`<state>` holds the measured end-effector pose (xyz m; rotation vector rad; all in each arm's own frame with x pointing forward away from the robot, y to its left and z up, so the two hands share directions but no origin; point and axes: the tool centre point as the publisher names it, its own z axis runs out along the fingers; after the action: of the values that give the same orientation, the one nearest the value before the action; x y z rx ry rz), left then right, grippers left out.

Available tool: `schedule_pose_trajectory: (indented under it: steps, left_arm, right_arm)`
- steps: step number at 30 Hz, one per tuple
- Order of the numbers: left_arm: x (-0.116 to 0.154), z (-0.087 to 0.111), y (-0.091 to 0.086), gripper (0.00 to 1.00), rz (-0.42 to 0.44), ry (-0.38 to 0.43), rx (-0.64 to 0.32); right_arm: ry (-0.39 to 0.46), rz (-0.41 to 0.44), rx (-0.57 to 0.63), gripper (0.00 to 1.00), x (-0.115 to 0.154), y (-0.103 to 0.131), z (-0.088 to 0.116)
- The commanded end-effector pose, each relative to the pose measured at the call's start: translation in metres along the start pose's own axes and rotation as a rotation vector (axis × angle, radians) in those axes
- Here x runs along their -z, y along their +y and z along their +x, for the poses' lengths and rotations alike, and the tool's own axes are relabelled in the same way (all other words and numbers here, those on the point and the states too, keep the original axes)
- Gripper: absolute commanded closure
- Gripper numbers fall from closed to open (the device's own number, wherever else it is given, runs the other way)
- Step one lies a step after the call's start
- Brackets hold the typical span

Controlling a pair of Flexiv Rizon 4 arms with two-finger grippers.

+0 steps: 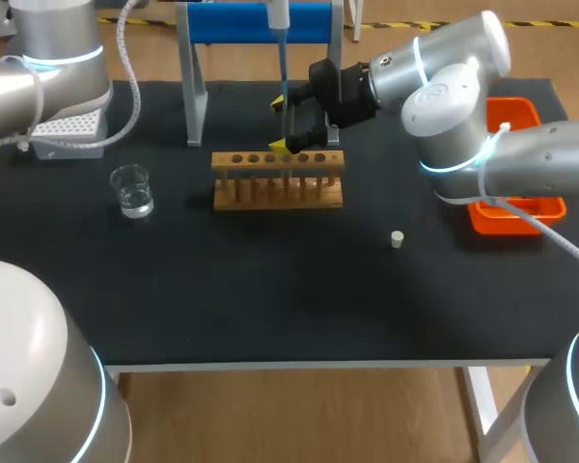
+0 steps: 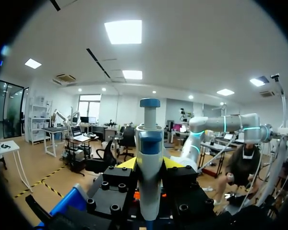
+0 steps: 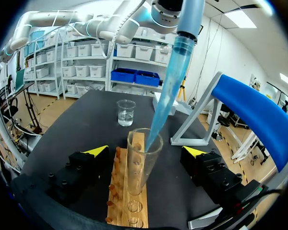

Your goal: Invert the test tube, pick up the pipette, mount the tip to pipette, aspirate from beaker and dispense into the tube, eject the tip, return the pipette, and cap with the stopper.

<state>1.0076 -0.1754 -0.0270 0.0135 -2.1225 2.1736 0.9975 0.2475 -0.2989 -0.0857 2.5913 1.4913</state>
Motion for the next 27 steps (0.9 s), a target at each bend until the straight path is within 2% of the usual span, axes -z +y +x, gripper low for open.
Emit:
schedule_pose_trajectory:
  steps: [1,17,27]
  left_arm:
    - [-0.002,-0.004,0.0004,1.0,0.002,0.009,-0.001]
    - [-0.0074,-0.005,0.0014,1.0,0.005,0.036,0.008]
    - [-0.007,0.0013,0.004,1.0,0.001,0.038,0.022]
  right_arm:
    - [0.004,0.003,0.0,0.0,0.0014,0.0004,-0.0005]
    - [0.004,0.003,0.0,0.0,0.0014,0.0004,-0.0005]
    - [0.004,0.003,0.0,0.0,0.0014,0.0004,-0.0005]
